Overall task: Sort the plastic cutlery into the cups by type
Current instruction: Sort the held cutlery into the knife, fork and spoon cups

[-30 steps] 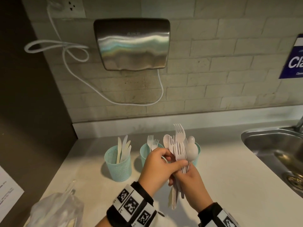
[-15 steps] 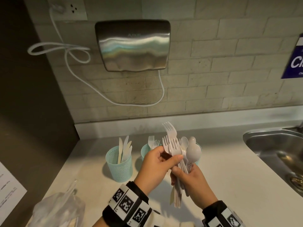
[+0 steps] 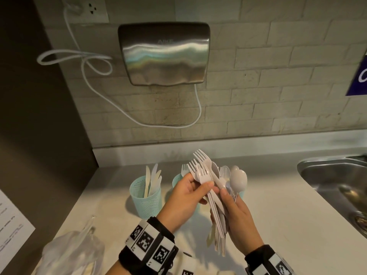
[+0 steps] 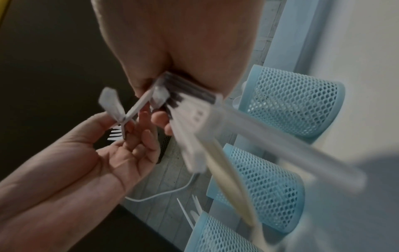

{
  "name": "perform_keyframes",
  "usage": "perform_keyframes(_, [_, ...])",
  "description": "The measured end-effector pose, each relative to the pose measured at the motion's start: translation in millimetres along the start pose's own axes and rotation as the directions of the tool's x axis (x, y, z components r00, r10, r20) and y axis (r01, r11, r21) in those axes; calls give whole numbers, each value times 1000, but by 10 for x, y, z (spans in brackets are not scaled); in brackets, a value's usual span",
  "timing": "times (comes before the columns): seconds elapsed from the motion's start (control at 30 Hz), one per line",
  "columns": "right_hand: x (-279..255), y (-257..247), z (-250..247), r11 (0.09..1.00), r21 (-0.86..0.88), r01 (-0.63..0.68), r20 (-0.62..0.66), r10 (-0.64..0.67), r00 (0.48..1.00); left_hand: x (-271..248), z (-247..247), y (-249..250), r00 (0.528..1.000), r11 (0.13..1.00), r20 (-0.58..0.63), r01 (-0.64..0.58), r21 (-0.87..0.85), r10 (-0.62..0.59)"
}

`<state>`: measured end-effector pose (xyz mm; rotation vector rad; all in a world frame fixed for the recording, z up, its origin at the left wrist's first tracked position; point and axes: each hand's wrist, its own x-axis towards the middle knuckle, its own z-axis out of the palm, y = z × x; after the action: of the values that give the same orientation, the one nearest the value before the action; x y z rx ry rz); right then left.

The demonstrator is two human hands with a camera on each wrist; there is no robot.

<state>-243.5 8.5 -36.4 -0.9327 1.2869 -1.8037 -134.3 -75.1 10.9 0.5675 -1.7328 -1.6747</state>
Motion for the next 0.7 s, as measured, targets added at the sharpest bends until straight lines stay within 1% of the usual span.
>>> perform_keyframes(0.07, [7, -7, -23, 1000, 18, -5, -31, 5, 1000, 14, -37, 38, 999, 998, -31, -21, -65, 19])
perform_keyframes(0.17, [30, 24, -93, 996, 79, -43, -77, 49, 996, 113, -120, 80, 989, 993, -142, -62, -97, 48])
perform_keyframes(0.27, [49, 68, -169, 989, 137, -54, -105, 68, 992, 274, -177, 90, 959, 990, -273, -103, -100, 72])
perform_keyframes(0.37, [52, 80, -212, 983, 173, -56, -118, 77, 990, 498, -188, 26, 925, 992, -370, -117, -51, 90])
perform_keyframes(0.43, [51, 70, -227, 979, 195, -58, -121, 83, 989, 649, -175, -51, 915, 993, -388, -111, 28, 114])
perform_keyframes(0.5, [45, 50, -242, 979, 198, -57, -117, 82, 990, 775, -172, -157, 915, 987, -382, -86, 136, 132])
perform_keyframes(0.53, [39, 39, -255, 979, 196, -54, -114, 77, 990, 829, -176, -212, 916, 984, -380, -67, 165, 126])
perform_keyframes(0.6, [27, 17, -272, 982, 184, -51, -115, 73, 991, 923, -201, -349, 926, 984, -372, 0, 181, 68])
perform_keyframes(0.7, [24, -7, -282, 981, 188, -51, -111, 72, 991, 981, -256, -576, 945, 967, -319, 143, 210, -71])
